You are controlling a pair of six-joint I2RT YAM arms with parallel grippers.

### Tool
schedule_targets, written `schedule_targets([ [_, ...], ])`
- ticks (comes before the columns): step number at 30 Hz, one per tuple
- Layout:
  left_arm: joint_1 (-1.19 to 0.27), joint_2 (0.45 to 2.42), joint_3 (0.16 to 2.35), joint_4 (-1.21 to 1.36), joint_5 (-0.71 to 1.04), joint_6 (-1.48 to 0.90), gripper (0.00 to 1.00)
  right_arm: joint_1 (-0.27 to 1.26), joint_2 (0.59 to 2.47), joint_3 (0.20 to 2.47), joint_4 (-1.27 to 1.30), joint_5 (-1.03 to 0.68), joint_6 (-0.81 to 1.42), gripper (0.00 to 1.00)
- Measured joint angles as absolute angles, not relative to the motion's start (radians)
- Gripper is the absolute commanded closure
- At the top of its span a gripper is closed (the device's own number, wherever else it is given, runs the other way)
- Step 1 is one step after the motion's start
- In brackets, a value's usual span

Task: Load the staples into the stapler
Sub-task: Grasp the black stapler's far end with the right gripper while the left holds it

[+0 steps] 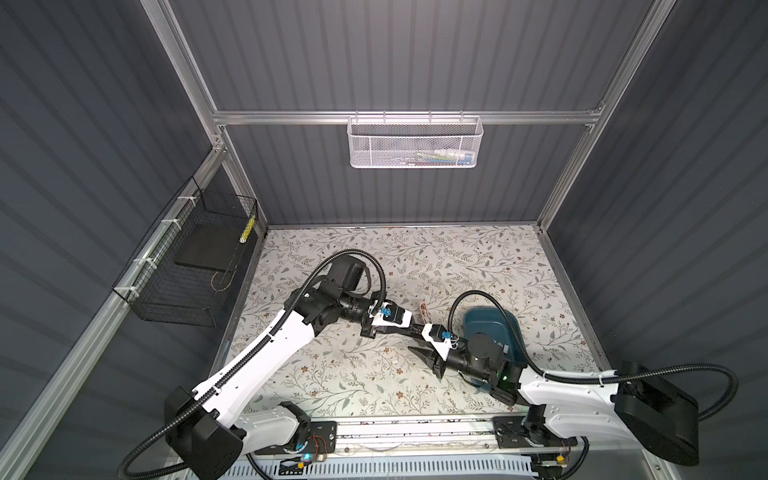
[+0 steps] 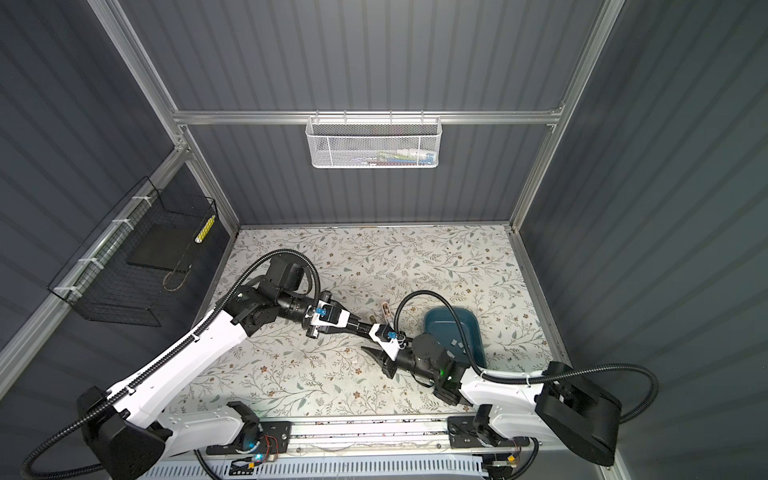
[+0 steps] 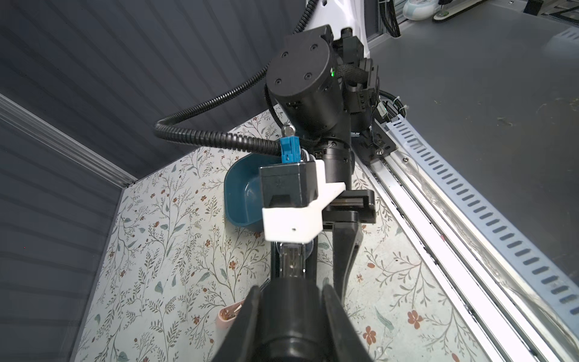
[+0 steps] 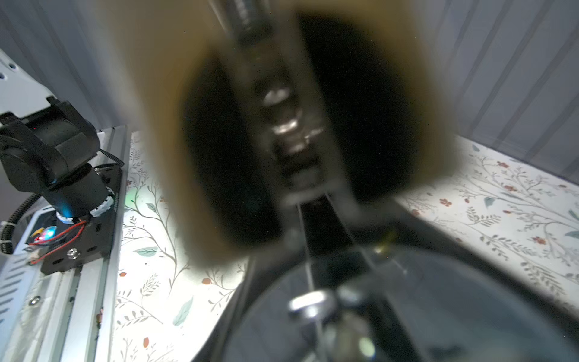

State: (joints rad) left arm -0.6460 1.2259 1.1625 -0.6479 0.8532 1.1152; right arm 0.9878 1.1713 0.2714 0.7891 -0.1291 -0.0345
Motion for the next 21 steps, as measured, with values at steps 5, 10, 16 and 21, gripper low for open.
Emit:
schedule_targets([
  [5, -0.646, 1.234, 1.163, -0.653, 0.802, 1.134, 1.0, 0.991, 1.105, 0.244, 0.785, -0.078, -0.027, 0.49],
  [10, -0.654, 1.281, 1.163, -0.657, 0.701, 1.16, 1.0, 0.991, 0.895, 0.192, 0.75, -0.003, 0.002, 0.46],
  [16, -0.731, 1.316, 1.163, -0.678, 0.619, 1.186, 1.0, 0.995, 0.714, 0.189, 0.664, -0.033, 0.023, 0.46],
  [21, -0.784, 1.348, 1.163, -0.699, 0.617, 1.201, 1.0, 1.013, 0.757, 0.232, 0.596, -0.068, 0.022, 0.52],
])
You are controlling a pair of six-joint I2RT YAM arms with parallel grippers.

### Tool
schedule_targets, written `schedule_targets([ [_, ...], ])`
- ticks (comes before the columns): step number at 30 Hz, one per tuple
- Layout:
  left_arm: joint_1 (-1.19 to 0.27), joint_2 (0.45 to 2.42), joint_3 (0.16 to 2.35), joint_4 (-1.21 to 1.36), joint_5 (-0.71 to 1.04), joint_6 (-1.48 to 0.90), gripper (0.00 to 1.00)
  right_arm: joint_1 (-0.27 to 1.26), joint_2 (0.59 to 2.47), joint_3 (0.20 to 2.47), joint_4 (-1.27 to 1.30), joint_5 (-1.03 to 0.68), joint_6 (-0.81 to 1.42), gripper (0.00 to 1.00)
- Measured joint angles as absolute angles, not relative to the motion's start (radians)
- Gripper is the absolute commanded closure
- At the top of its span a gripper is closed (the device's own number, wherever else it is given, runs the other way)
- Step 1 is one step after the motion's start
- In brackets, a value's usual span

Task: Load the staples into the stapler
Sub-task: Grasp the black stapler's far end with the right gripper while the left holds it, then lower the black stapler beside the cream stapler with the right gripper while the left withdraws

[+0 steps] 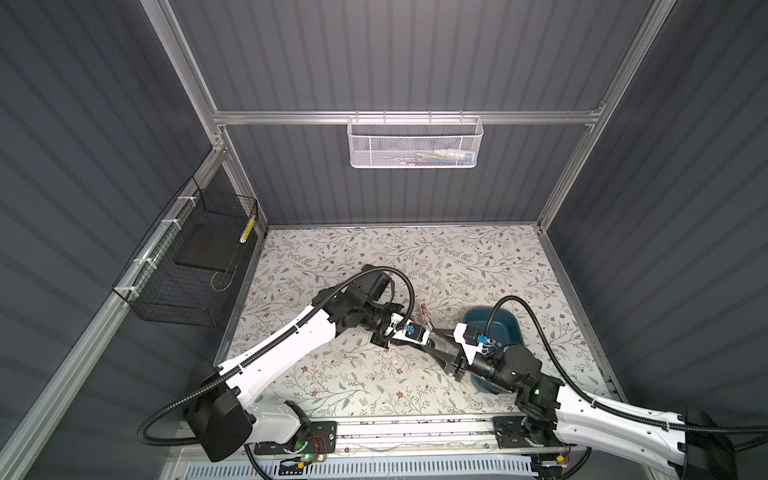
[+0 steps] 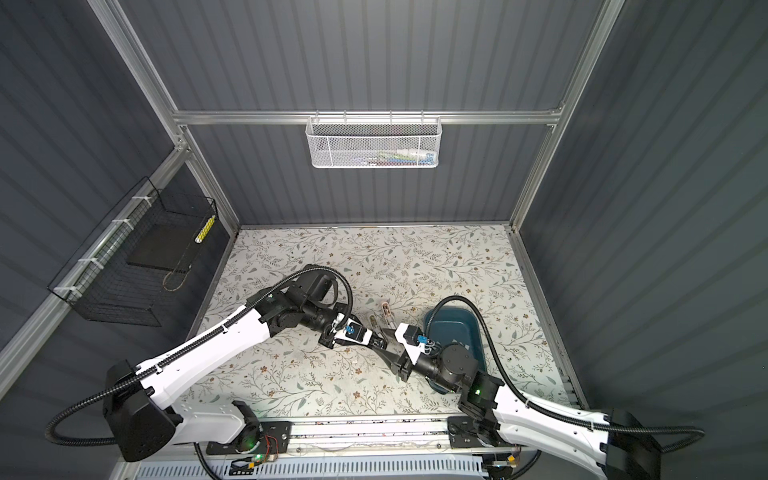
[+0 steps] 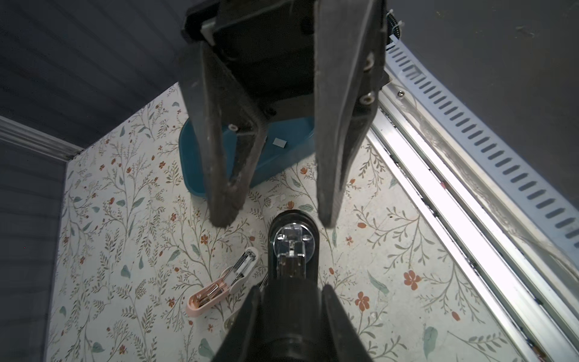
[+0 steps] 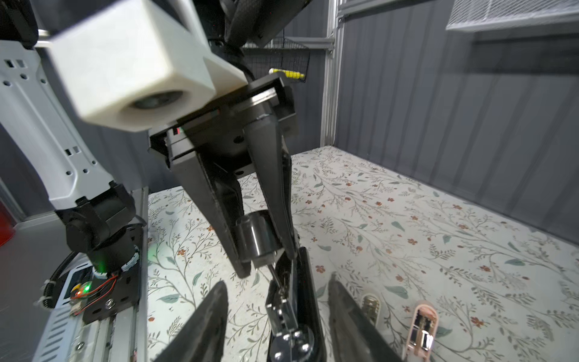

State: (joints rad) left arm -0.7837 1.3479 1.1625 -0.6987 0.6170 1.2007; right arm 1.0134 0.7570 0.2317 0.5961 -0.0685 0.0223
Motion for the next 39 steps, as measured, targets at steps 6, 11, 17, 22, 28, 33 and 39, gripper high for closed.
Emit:
schedule_targets([
  [6, -0.787, 1.353, 1.163, -0.713, 0.633, 1.205, 1.0, 1.018, 0.908, 0.28, 0.572, -0.076, 0.018, 0.61],
  [11, -0.787, 1.339, 1.163, -0.724, 0.643, 1.204, 1.0, 1.018, 0.978, 0.294, 0.578, -0.078, 0.011, 0.68],
  [17, -0.786, 1.324, 1.163, -0.726, 0.662, 1.204, 1.0, 1.024, 1.01, 0.314, 0.587, -0.08, 0.002, 0.63],
  [22, -0.786, 1.322, 1.163, -0.725, 0.673, 1.197, 1.0, 1.025, 1.034, 0.316, 0.591, -0.079, -0.009, 0.56],
  [28, -0.778, 1.297, 1.163, -0.734, 0.669, 1.184, 1.0, 1.027, 1.071, 0.335, 0.574, -0.043, -0.03, 0.7],
  [33, -0.772, 1.269, 1.163, -0.732, 0.668, 1.181, 1.0, 1.029, 1.076, 0.35, 0.58, -0.035, -0.043, 0.81],
  [39, -0.755, 1.267, 1.163, -0.733, 0.675, 1.178, 1.0, 1.029, 1.067, 0.348, 0.578, -0.038, -0.046, 0.89],
])
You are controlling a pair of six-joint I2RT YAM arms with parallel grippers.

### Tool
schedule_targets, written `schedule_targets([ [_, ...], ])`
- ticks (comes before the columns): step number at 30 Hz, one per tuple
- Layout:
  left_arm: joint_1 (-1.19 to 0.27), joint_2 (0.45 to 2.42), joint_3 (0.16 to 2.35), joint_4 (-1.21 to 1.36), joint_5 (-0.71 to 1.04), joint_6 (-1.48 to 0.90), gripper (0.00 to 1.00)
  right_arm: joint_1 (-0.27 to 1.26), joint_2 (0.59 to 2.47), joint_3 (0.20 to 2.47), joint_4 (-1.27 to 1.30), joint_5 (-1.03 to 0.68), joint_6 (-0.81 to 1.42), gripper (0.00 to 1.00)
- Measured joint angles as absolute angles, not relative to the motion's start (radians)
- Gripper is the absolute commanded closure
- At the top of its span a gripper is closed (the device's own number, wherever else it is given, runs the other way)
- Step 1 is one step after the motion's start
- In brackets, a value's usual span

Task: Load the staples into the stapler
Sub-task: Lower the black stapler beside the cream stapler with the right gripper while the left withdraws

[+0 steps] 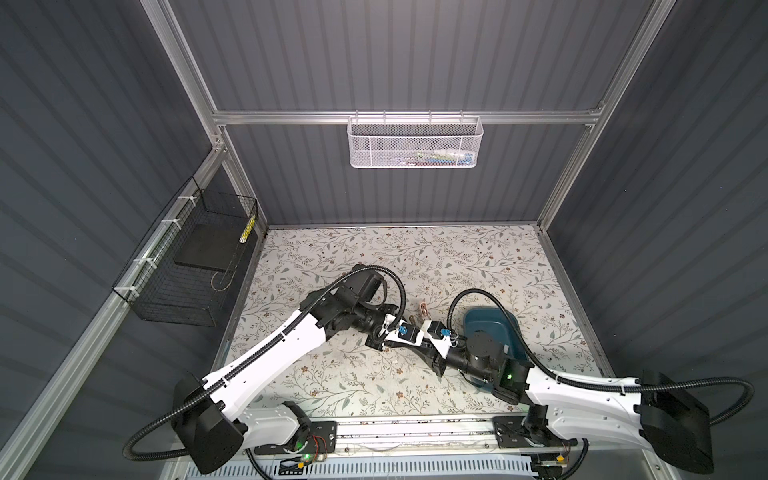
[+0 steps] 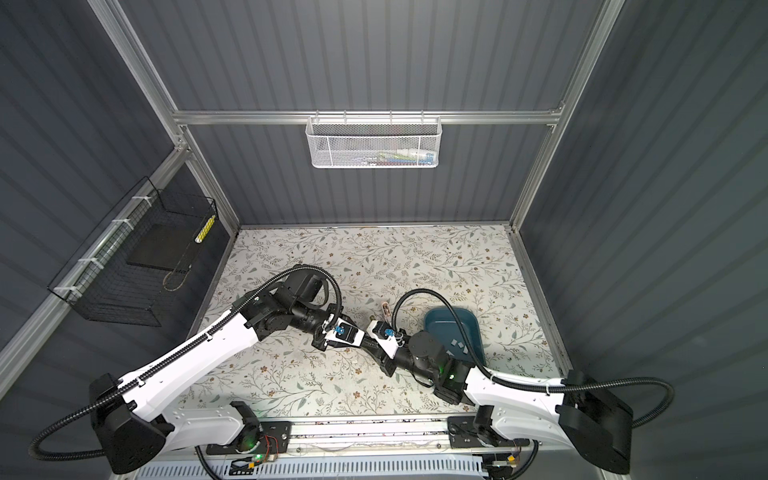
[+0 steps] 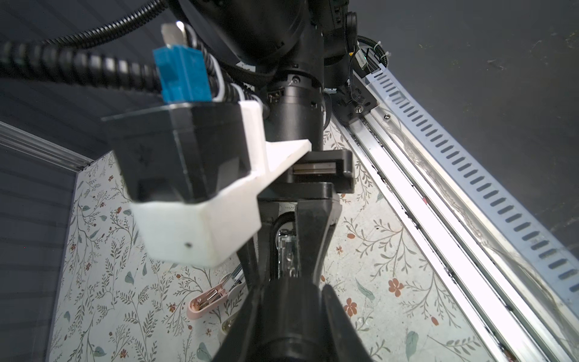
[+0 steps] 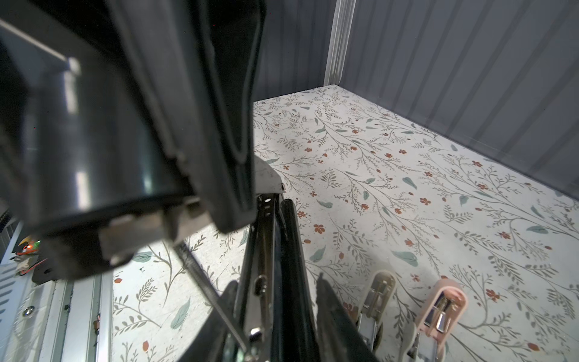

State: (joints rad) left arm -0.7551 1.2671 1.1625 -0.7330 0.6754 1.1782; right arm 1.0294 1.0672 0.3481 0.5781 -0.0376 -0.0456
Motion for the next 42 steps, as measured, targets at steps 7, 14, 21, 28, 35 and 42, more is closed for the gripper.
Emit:
schedule_targets([
  [7, -0.614, 1.222, 1.162, -0.743, 0.836, 1.193, 1.0, 1.024, 1.019, 0.314, 0.622, -0.029, -0.042, 0.94],
  [14, -0.412, 1.172, 1.162, -0.807, 0.974, 1.251, 1.0, 1.021, 0.935, 0.263, 0.655, -0.019, -0.042, 1.0],
  [21, -0.297, 1.211, 1.162, -0.854, 0.976, 1.296, 1.0, 1.011, 0.851, 0.205, 0.656, -0.002, -0.046, 1.0],
  [28, -0.268, 1.273, 1.16, -0.862, 0.959, 1.309, 1.0, 1.008, 0.759, 0.174, 0.611, 0.017, -0.058, 1.0],
  [35, -0.268, 1.322, 1.08, -0.814, 0.893, 1.31, 1.0, 1.008, 0.721, 0.164, 0.543, 0.023, -0.071, 1.0],
  [42, -0.269, 1.346, 1.003, -0.733, 0.849, 1.306, 0.61, 1.008, 0.715, 0.159, 0.5, 0.024, -0.079, 1.0],
])
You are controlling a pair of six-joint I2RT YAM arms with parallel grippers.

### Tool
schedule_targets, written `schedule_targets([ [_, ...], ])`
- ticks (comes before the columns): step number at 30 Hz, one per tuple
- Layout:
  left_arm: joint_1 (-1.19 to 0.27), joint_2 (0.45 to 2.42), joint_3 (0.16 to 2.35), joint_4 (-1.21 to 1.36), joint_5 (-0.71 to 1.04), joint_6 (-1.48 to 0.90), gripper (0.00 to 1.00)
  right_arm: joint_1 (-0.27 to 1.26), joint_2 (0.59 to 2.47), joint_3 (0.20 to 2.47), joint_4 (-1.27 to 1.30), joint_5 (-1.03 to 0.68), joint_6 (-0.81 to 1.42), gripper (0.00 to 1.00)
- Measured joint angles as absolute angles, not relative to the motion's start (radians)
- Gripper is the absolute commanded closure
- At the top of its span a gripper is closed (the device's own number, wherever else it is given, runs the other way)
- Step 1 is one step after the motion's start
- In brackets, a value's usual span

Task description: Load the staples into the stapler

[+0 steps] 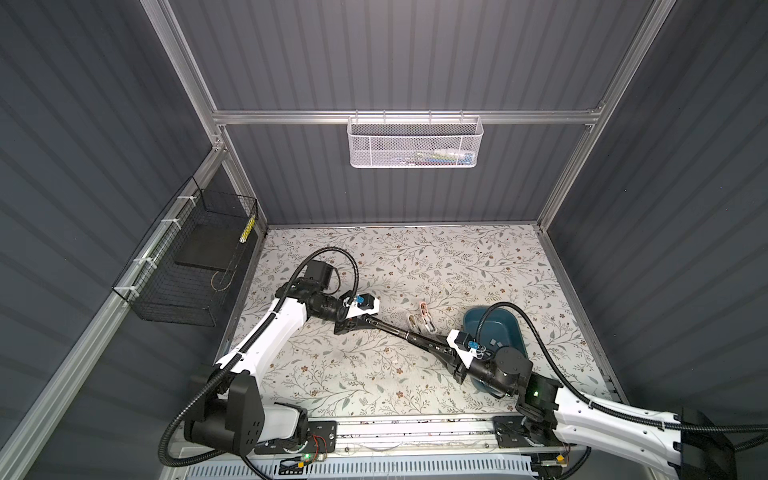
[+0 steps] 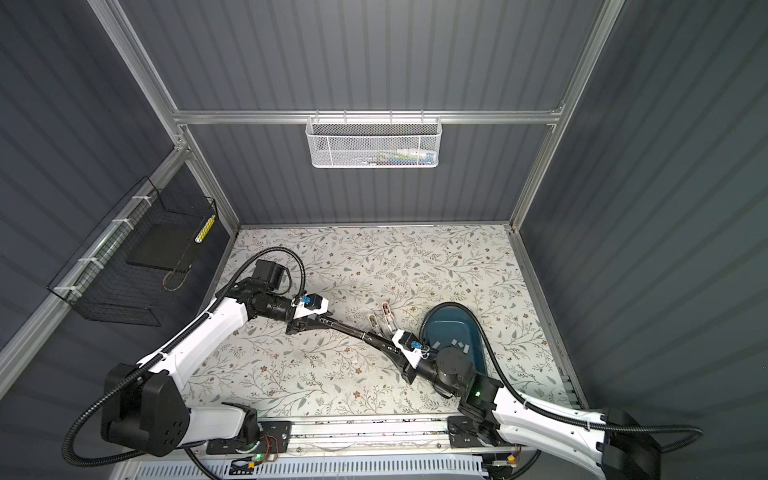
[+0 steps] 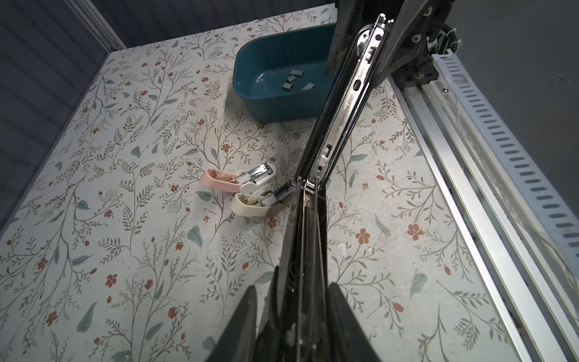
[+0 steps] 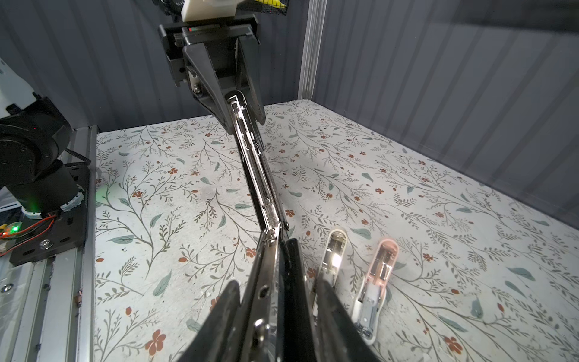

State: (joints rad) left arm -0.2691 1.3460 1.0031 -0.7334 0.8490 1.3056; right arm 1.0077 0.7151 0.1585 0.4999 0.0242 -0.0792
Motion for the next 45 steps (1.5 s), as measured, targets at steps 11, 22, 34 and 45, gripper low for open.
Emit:
schedule_targets([
  [11, -0.197, 1.369, 0.978, -0.395, 0.421, 1.328, 0.51, 1.042, 0.806, 0.159, 0.584, -0.038, 0.0, 1.0],
  [22, -0.195, 1.315, 1.087, -0.232, 0.387, 0.906, 0.41, 1.19, 1.107, 0.181, 0.893, 0.244, 0.081, 1.0],
  [34, -0.188, 1.206, 1.353, -0.243, 0.25, -0.391, 0.0, 1.239, 1.526, 0.28, 1.166, 0.512, 0.238, 1.0],
  [45, -0.624, 1.02, 1.058, -0.359, 0.178, -0.791, 0.0, 1.274, 1.721, 0.258, 1.328, 0.564, 0.262, 0.98],
])
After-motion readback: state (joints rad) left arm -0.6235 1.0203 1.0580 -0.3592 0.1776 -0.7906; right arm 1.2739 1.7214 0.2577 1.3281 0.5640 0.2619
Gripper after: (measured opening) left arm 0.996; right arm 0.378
